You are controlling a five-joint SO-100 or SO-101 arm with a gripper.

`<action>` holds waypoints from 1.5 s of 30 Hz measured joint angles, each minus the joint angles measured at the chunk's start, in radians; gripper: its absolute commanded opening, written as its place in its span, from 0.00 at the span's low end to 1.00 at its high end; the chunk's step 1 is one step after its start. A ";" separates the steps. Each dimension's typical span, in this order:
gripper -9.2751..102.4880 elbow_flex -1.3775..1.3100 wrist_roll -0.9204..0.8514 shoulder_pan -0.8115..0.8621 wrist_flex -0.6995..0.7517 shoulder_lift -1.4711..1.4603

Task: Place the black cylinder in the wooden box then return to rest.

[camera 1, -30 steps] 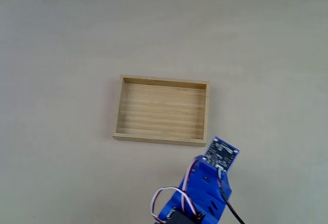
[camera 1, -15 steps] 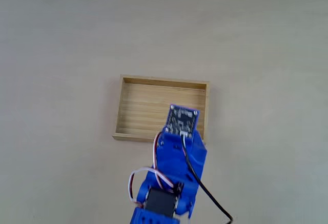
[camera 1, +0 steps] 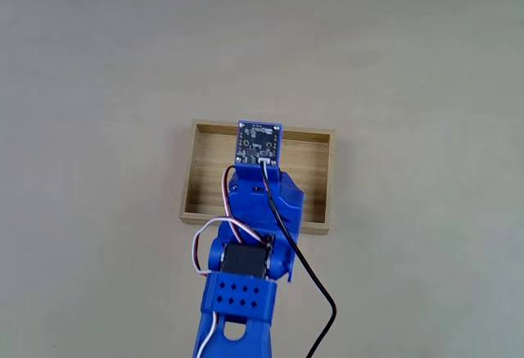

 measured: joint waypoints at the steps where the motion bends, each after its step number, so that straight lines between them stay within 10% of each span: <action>1: 0.21 0.000 0.000 -0.003 -0.009 0.020; 45: 0.30 -0.018 -0.014 -0.006 -0.202 0.308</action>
